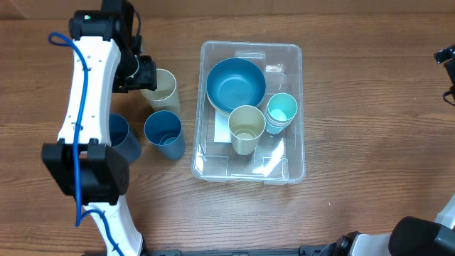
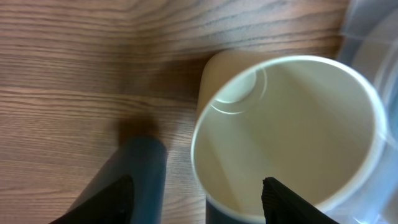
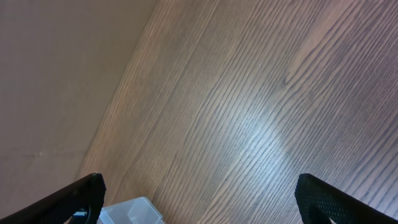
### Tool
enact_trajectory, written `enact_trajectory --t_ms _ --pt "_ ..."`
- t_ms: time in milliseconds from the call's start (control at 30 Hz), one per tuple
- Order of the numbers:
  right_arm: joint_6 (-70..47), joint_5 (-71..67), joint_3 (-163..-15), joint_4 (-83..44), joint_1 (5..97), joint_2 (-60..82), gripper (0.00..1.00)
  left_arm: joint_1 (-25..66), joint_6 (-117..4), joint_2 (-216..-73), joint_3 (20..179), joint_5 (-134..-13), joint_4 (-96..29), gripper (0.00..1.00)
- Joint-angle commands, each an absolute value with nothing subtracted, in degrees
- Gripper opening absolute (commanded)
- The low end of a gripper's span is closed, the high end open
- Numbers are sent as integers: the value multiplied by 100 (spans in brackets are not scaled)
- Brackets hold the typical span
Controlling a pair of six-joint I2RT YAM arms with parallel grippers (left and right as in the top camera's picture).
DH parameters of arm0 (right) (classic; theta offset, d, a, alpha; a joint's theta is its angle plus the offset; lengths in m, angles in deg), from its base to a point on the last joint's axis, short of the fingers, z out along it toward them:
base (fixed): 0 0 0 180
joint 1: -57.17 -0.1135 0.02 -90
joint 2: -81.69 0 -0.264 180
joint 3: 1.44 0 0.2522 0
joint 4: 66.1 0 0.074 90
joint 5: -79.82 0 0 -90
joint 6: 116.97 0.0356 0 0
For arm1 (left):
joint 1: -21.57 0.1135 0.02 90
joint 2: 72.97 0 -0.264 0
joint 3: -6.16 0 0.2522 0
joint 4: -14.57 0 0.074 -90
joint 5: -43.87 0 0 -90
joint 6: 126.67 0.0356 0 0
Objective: Pack container
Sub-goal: 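Grasp the second cream cup with the left gripper and lift, then lower the second cream cup into the first cream cup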
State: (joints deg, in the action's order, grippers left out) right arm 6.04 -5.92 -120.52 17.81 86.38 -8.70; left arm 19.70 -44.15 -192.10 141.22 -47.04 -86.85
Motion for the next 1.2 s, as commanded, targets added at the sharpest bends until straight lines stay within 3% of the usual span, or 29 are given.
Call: enact_trajectory --t_ms 0,100,167,200,467,700,867,1000,1167 --pt "628 -603 -12054 1768 8649 -798 100 1946 -4330 -19693 14146 -4704 -8569 61" --pt "628 -603 -12054 1766 8649 -798 100 1984 -4354 -19986 14146 -4651 -8390 45" --pt "628 -603 -12054 1768 8649 -798 100 1984 -4446 -20122 14146 -4603 -8233 22" --pt "628 -603 -12054 1768 8649 -798 100 1984 -4474 -20178 14146 -4594 -8156 5" --pt "628 -603 -12054 1768 8649 -798 100 2174 -4721 -19796 15140 -3862 -8355 4" --pt "628 -603 -12054 1768 8649 -798 100 1968 -4673 -18478 17420 -4496 -9372 4" --pt "628 -603 -12054 1768 8649 -798 100 921 -4457 -17501 17464 -5069 -9601 4" --pt "628 -603 -12054 1768 8649 -798 100 -340 -4570 -17217 17344 -5040 -9601 4" --pt "628 -603 -12054 1768 8649 -798 100 -1146 -4616 -17217 16535 -4592 -9599 4"
